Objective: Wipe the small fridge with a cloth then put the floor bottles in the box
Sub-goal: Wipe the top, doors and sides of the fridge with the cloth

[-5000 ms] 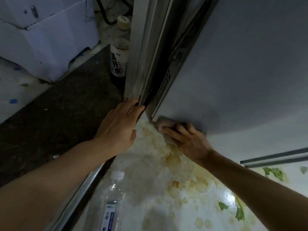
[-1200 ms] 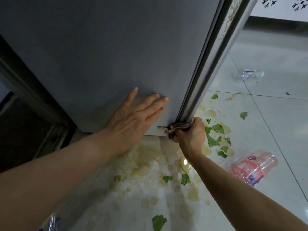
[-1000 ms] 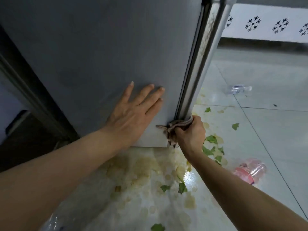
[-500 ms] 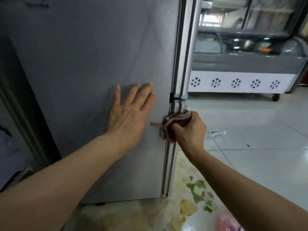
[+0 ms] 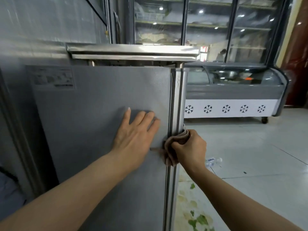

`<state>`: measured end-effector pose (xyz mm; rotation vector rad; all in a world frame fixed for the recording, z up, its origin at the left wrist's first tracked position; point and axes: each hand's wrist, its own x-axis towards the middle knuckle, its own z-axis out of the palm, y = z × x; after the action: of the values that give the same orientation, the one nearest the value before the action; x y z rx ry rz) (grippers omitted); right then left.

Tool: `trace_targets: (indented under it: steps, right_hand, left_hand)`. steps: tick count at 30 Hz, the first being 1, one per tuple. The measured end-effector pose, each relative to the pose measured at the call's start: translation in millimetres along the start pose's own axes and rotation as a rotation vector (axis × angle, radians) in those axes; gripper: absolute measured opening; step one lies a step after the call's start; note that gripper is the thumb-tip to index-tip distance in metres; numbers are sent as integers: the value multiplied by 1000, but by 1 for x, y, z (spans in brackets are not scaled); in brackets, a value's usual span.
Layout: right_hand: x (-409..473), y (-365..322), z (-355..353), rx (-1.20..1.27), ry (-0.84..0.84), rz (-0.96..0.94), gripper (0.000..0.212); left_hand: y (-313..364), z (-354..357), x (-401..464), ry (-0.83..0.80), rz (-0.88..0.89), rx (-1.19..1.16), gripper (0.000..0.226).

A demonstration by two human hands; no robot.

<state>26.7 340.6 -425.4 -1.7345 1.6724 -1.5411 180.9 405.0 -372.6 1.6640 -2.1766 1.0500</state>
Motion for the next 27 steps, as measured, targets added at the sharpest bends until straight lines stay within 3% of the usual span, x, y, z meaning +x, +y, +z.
trace_targets:
  steps: [5,11,16,20,21,24,27]
  right_hand:
    - [18,-22,-9,-61,-10,-33,26]
    - [44,-56,-31,-72,2,-163,26]
    - [69,-98,-49,-42,76,-249,27]
    - [81,-119,-59,-38,102,-334,49]
    - [83,-121,-60,-50,105,-358,48]
    - [86,-126,-61,-158,117,-430,17]
    - [91,-125,-64,-212,114,-504,12]
  left_hand:
    - [-13,-21,23,98,-27,-9,76]
    - [-40,-46,57,162,-189,-2,92]
    - [-57,-56,68,133,-246,-37,72]
    - [-58,-56,70,144,-231,-34,65]
    - [-58,-56,71,148,-233,-39,62]
    - [-59,-56,73,179,-233,-66,51]
    - [-61,-57,76,211,-229,-91,45]
